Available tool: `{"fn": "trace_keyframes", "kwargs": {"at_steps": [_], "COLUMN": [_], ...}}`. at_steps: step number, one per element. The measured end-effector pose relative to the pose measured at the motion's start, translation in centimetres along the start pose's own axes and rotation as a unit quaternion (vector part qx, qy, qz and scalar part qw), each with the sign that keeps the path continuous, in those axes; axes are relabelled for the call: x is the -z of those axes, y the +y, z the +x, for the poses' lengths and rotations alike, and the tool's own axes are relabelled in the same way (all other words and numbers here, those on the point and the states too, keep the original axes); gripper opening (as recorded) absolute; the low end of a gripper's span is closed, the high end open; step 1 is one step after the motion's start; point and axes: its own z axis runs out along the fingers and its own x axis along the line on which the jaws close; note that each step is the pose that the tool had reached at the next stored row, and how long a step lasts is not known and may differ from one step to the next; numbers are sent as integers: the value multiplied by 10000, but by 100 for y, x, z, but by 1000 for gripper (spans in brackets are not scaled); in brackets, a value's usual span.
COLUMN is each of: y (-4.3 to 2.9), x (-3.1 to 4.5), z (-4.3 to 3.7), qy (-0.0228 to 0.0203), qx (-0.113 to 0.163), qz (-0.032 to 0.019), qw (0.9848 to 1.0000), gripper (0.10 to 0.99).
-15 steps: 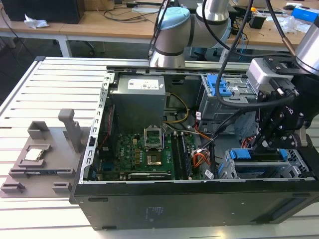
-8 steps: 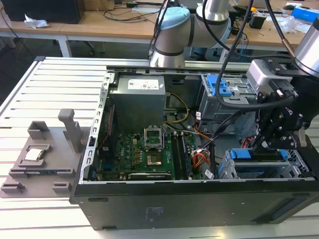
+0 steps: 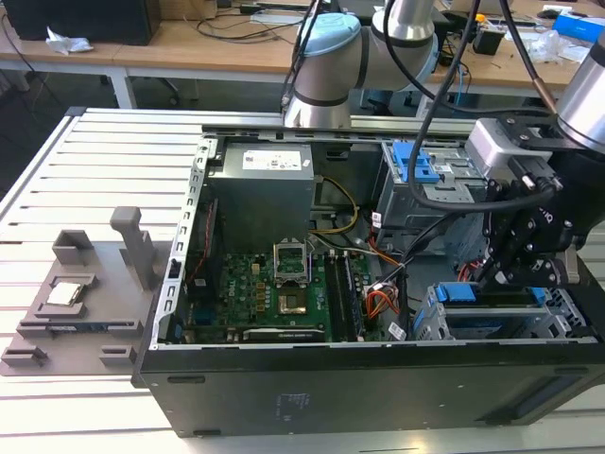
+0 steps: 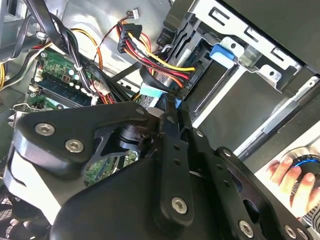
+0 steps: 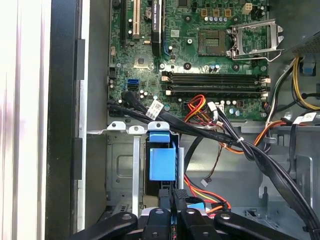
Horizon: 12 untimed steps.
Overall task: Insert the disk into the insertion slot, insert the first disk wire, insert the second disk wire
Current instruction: 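Insert the second disk wire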
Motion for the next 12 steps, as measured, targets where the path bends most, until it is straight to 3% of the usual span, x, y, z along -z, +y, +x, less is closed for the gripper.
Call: {"fn": "trace_keyframes", "kwargs": {"at_steps": [2, 3, 4, 5, 9, 11, 12], "y": [0, 1, 6, 8, 11, 12, 13], "x": [0, 18, 115, 157, 227, 254, 284], "z": [0, 0, 1, -3, -46, -65, -75], "qy": [-2, -8, -1, -1, 0, 1, 2], "qx": [0, 0, 0, 0, 0, -1, 0], "qz": [-1, 0, -1, 0, -1, -1, 0], "qw": [10000, 10000, 10000, 10000, 10000, 10000, 10000], "gripper": [161, 224, 224, 224, 224, 106, 106]}}
